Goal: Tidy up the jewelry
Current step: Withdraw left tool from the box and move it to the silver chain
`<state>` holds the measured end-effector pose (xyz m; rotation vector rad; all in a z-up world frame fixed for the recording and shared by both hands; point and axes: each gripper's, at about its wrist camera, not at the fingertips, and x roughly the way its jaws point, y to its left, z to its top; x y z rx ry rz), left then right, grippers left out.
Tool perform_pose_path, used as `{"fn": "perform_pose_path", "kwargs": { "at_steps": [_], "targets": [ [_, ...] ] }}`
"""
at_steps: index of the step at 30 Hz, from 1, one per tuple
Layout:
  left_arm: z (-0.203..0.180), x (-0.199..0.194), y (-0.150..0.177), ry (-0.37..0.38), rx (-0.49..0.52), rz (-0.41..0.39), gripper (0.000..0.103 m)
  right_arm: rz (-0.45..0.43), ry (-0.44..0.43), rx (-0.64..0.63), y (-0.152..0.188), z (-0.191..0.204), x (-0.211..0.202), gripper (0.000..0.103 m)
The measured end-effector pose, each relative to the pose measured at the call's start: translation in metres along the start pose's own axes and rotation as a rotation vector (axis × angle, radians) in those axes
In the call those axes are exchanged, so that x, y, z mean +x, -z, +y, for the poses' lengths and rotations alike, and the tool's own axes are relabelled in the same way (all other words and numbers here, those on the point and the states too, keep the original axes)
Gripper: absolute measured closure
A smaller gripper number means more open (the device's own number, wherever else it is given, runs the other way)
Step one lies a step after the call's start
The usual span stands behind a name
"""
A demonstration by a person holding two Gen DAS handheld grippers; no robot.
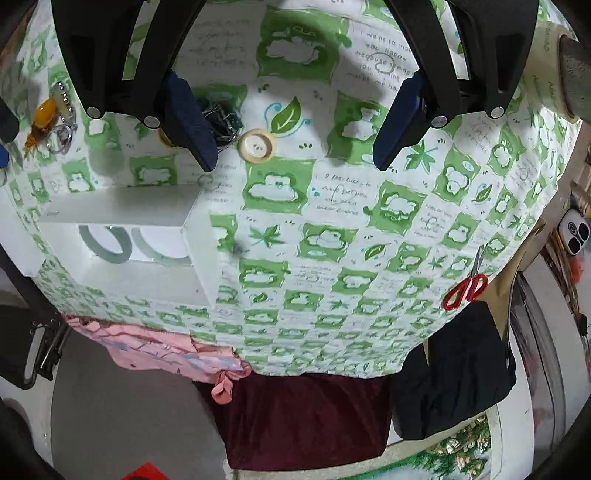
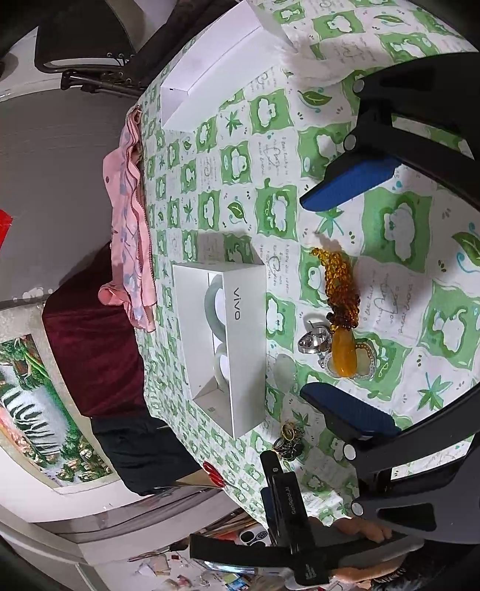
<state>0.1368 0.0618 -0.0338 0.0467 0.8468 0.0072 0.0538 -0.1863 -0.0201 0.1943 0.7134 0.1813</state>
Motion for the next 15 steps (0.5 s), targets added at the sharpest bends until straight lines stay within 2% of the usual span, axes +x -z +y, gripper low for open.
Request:
{"fn": "perform_pose_path", "kwargs": {
  "at_steps": [4, 6, 7, 9, 12, 15],
  "targets": [
    [-0.024, -0.006, 0.018, -0.048, 0.155, -0.008, 0.018, 0.004, -0.005, -0.001, 0.000, 0.000, 0.000, 0.014],
    [-0.032, -0.014, 0.028, -0.026, 0.205, -0.016, 0.018, 0.001, -0.006, -0.001, 0.000, 0.001, -0.001, 0.014],
    [-0.034, -0.017, 0.031, 0.010, 0.219, -0.008, 0.018, 0.001, -0.007, -0.002, 0.000, 0.001, -0.001, 0.014],
    [-0.036, -0.020, 0.038, 0.091, 0.228, 0.026, 0.018, 0.001, -0.009, -0.004, 0.000, 0.001, -0.001, 0.014],
    [-0.035, -0.033, 0.043, 0.108, 0.227, -0.017, 0.018, -0.001, -0.011, -0.008, 0.000, 0.001, -0.001, 0.014],
    [-0.024, -0.033, 0.036, 0.127, 0.153, -0.029, 0.018, -0.004, -0.013, -0.011, 0.000, 0.002, -0.002, 0.014]
  ]
}}
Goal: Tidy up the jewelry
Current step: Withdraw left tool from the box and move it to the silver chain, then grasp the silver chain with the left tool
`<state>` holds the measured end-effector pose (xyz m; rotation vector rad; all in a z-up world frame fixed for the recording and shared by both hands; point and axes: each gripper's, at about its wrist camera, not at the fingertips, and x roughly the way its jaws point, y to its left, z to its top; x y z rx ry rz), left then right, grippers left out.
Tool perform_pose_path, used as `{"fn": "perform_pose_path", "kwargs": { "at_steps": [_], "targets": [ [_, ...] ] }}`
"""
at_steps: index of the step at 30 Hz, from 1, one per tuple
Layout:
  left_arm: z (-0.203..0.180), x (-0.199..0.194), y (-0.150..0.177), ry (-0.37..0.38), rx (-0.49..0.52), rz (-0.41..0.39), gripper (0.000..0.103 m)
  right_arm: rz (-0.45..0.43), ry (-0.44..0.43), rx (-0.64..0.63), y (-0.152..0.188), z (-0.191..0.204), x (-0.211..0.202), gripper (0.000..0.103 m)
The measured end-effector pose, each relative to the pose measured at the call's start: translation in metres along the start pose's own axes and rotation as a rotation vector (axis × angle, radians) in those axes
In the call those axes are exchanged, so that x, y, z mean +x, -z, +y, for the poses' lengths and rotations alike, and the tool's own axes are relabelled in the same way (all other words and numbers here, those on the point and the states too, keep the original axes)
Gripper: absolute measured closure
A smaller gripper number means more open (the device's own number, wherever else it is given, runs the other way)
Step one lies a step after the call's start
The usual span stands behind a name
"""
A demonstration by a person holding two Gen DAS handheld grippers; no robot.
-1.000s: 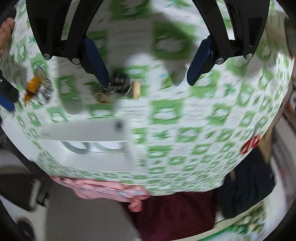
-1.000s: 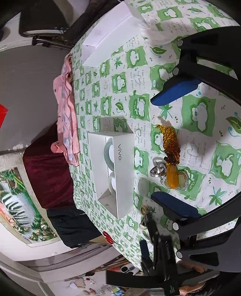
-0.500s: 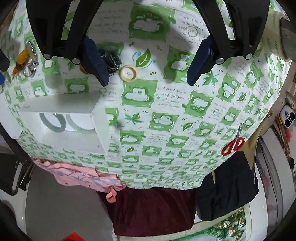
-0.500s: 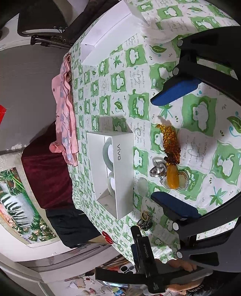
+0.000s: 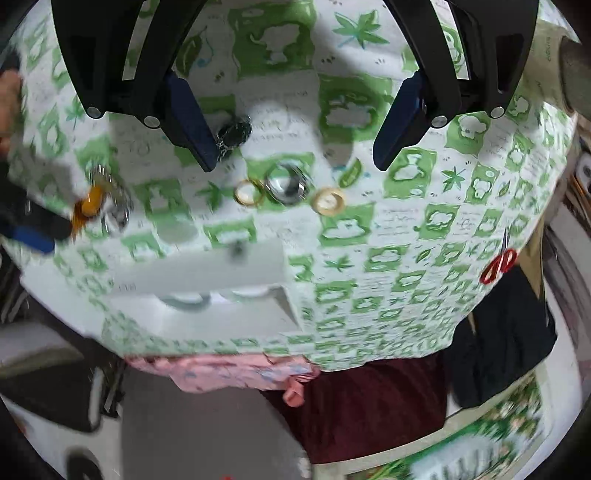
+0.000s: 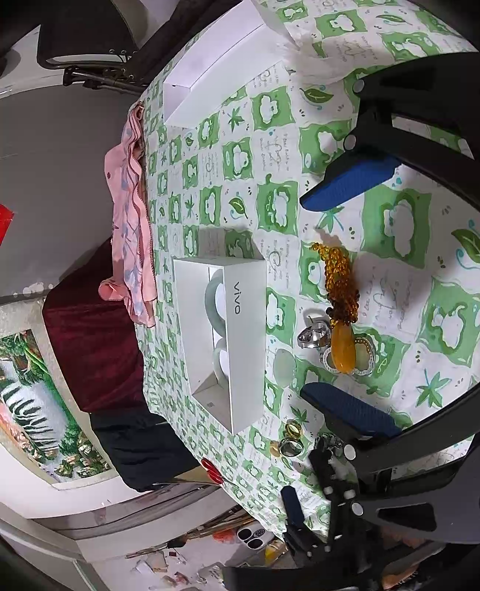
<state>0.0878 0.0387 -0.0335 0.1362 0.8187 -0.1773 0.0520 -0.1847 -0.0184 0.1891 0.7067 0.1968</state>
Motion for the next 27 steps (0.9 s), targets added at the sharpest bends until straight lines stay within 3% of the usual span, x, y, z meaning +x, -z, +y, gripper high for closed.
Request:
{"fn": "perform_pose_path", "kwargs": {
  "at_steps": [6, 9, 14, 18, 20, 24, 27],
  "targets": [
    [0.029, 0.000, -0.007, 0.008, -0.144, -0.017, 0.018, -0.021, -0.007, 0.004, 0.000, 0.000, -0.005, 0.014],
    [0.035, -0.006, -0.006, 0.069, -0.176, -0.019, 0.019, -0.036, -0.026, 0.015, 0.000, 0.000, -0.012, 0.014],
    [0.006, -0.021, 0.004, 0.080, -0.050, -0.064, 0.020, -0.022, -0.049, 0.003, 0.011, 0.007, -0.019, 0.015],
    [-0.018, -0.014, 0.009, 0.051, 0.060, -0.040, 0.021, -0.027, -0.045, -0.035, 0.019, 0.018, -0.024, 0.016],
    [-0.025, -0.011, 0.008, 0.045, 0.087, -0.030, 0.025, -0.032, -0.043, -0.042, 0.019, 0.019, -0.025, 0.016],
    [-0.028, 0.004, 0.007, 0.052, 0.085, 0.031, 0.057, -0.020, -0.048, -0.023, 0.018, 0.015, -0.023, 0.019],
    [-0.026, 0.008, 0.004, 0.053, 0.059, 0.038, 0.058, -0.018, -0.050, -0.016, 0.018, 0.014, -0.022, 0.020]
  ]
}}
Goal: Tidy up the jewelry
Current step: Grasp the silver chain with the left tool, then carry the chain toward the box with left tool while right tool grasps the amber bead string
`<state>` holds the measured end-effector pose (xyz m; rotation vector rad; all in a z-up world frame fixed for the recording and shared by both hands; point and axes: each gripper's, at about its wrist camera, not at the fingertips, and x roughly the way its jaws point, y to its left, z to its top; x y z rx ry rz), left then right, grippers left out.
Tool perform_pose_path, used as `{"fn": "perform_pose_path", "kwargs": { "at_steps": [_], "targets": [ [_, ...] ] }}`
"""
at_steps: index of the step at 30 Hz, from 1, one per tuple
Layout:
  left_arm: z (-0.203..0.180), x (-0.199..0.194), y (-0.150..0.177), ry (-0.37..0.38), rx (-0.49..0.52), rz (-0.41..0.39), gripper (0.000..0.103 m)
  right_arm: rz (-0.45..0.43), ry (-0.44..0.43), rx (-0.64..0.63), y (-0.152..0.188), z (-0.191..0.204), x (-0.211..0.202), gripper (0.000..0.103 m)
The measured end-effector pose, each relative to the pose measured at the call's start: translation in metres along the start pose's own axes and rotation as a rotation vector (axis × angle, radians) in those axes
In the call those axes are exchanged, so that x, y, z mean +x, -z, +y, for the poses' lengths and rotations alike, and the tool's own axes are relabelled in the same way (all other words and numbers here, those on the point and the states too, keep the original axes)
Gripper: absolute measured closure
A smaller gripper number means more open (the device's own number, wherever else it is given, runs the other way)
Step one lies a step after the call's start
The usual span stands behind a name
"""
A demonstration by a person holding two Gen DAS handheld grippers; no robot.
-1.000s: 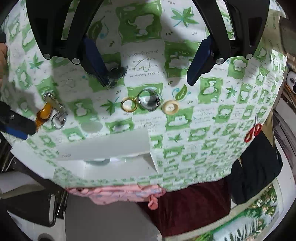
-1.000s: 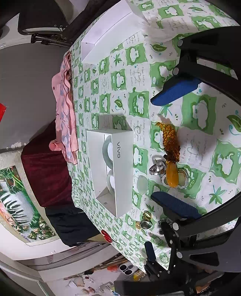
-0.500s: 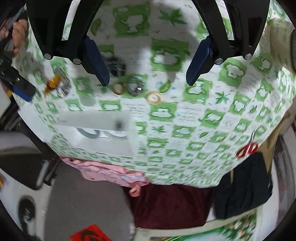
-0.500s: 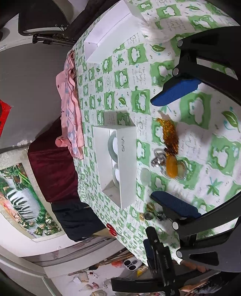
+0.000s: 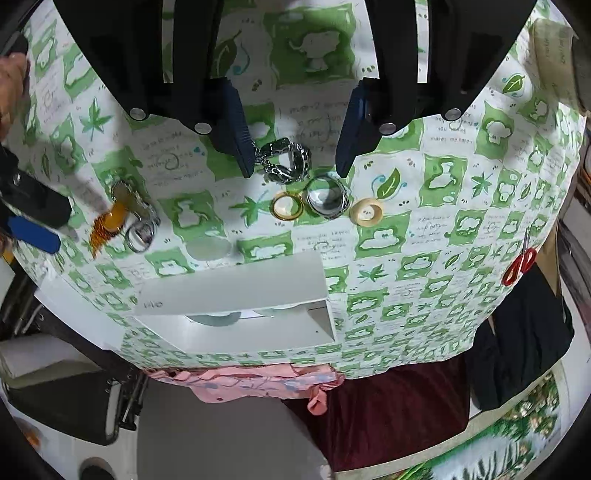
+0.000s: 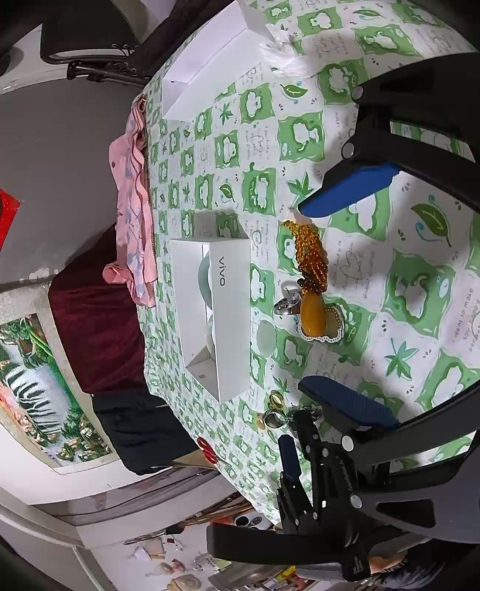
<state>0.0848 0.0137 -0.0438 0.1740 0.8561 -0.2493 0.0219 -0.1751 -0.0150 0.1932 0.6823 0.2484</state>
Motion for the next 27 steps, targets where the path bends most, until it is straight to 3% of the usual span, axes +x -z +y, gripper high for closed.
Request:
{"fn": "perform_pose_path", "kwargs": {
  "at_steps": [3, 7, 12, 17, 21, 23, 27],
  "targets": [
    [-0.004, 0.001, 0.000, 0.036, 0.004, 0.004, 0.074, 0.006, -0.002, -0.007, 0.000, 0.000, 0.001, 0.022],
    [-0.010, -0.001, 0.003, 0.013, 0.015, -0.011, 0.074, 0.016, -0.006, 0.007, 0.000, -0.002, 0.003, 0.026],
    [0.003, 0.003, 0.003, 0.076, -0.038, 0.014, 0.072, 0.017, -0.007, 0.019, 0.000, -0.003, 0.004, 0.026],
    [-0.001, 0.000, 0.005, 0.084, -0.031, 0.022, 0.074, 0.013, -0.003, 0.033, 0.000, -0.007, 0.003, 0.032],
    [-0.003, -0.015, 0.010, 0.070, -0.033, -0.049, 0.079, -0.001, 0.028, 0.077, -0.003, -0.019, 0.001, 0.045],
    [-0.001, -0.020, 0.010, 0.063, -0.044, -0.080, 0.086, -0.004, 0.030, 0.127, -0.004, -0.031, 0.001, 0.045],
    [0.002, -0.022, 0.008, 0.067, -0.061, -0.095, 0.086, 0.041, -0.012, 0.205, -0.004, -0.045, 0.009, 0.045]
  ]
}}
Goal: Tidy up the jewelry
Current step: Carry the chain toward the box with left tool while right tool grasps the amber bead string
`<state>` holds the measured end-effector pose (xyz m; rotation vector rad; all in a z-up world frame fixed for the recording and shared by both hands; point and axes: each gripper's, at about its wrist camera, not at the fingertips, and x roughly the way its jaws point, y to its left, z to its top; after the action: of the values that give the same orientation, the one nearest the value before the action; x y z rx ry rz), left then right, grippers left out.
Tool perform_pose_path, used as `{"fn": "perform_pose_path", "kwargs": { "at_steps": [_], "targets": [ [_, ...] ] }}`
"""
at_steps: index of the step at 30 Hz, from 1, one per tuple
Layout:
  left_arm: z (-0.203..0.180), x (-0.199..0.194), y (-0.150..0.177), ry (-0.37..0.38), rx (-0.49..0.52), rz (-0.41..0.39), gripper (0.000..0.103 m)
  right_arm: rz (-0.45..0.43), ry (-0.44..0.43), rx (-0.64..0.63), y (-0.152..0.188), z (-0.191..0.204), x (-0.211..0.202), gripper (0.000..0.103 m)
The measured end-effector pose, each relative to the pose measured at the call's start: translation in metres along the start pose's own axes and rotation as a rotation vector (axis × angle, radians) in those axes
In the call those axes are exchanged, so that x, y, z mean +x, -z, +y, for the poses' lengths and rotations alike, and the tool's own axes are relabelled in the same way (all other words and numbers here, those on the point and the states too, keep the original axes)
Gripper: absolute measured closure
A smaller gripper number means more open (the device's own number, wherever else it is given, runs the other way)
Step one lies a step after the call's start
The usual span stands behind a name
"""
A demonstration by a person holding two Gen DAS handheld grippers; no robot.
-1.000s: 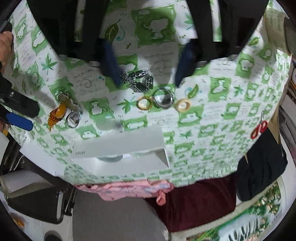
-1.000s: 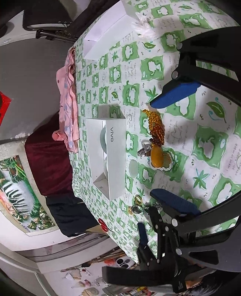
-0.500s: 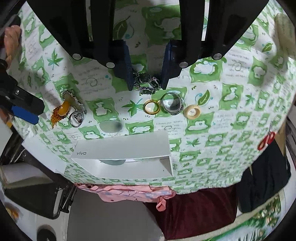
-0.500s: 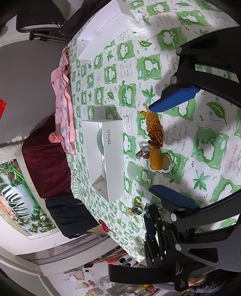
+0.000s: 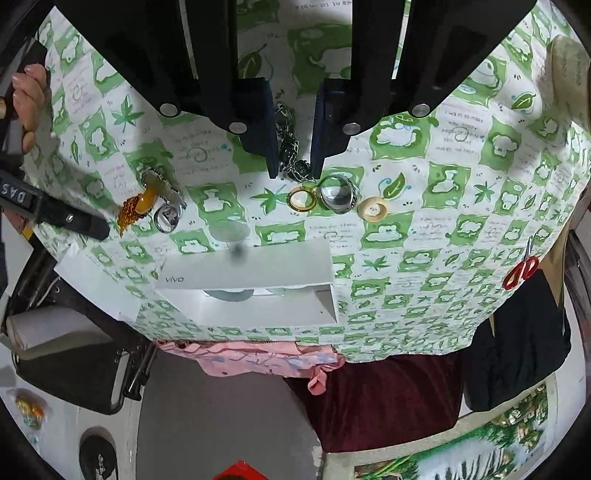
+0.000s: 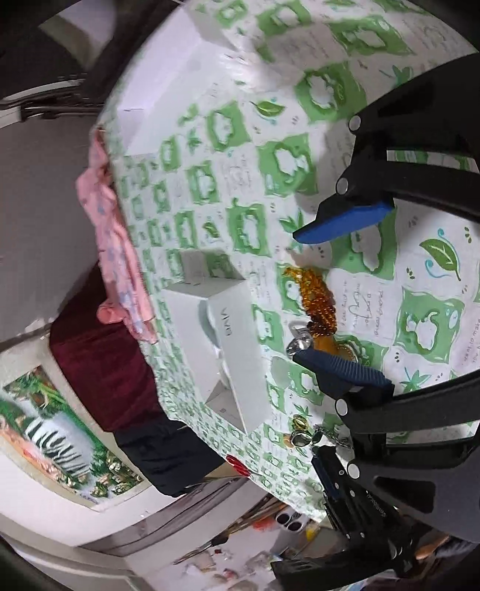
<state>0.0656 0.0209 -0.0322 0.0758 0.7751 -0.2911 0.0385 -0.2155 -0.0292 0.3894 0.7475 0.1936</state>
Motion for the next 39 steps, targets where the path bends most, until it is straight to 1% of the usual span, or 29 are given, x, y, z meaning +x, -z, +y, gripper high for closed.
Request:
{"fn": "perform_pose_path", "kwargs": {
  "at_steps": [3, 6, 7, 8, 9, 10, 12, 16, 24, 29, 32, 35, 39],
  "targets": [
    [-0.002, -0.001, -0.001, -0.002, 0.005, -0.006, 0.086, 0.019, -0.003, -0.004, -0.001, 0.002, 0.005, 0.046],
    [-0.003, -0.002, -0.001, -0.001, 0.009, -0.011, 0.086, 0.070, -0.009, 0.018, -0.004, 0.002, 0.019, 0.046],
    [-0.003, -0.002, -0.001, -0.001, 0.011, -0.011, 0.086, 0.101, -0.029, 0.046, -0.007, 0.000, 0.027, 0.050],
    [-0.003, -0.002, -0.001, -0.001, 0.012, -0.012, 0.086, 0.121, -0.050, 0.071, -0.008, -0.002, 0.032, 0.058],
    [-0.004, -0.003, 0.000, 0.001, 0.012, -0.012, 0.086, 0.122, -0.054, 0.085, -0.010, -0.004, 0.035, 0.065],
    [-0.004, -0.002, 0.000, 0.002, 0.013, -0.012, 0.086, 0.119, -0.054, 0.092, -0.011, -0.005, 0.036, 0.086],
    [-0.003, -0.002, 0.000, 0.006, 0.013, -0.010, 0.086, 0.130, -0.098, 0.122, -0.011, -0.010, 0.039, 0.088],
    [-0.001, -0.003, 0.000, 0.017, 0.008, -0.015, 0.086, 0.074, -0.126, 0.132, -0.013, -0.012, 0.026, 0.088],
    [0.003, -0.011, 0.000, 0.047, -0.011, -0.047, 0.086, -0.106, -0.127, 0.021, -0.013, 0.009, -0.012, 0.088],
    [0.004, -0.013, -0.006, 0.053, -0.028, -0.049, 0.086, -0.158, -0.132, 0.017, -0.018, 0.010, -0.027, 0.089],
    [0.004, -0.020, -0.023, 0.055, -0.030, -0.062, 0.086, -0.181, -0.137, 0.025, -0.027, 0.011, -0.038, 0.088],
    [0.004, -0.031, -0.054, 0.059, -0.029, -0.109, 0.086, -0.202, -0.145, 0.022, -0.045, 0.016, -0.046, 0.088],
    [0.000, -0.032, -0.090, 0.059, -0.029, -0.152, 0.086, -0.235, -0.144, -0.008, -0.073, 0.029, -0.050, 0.089]
  ]
}}
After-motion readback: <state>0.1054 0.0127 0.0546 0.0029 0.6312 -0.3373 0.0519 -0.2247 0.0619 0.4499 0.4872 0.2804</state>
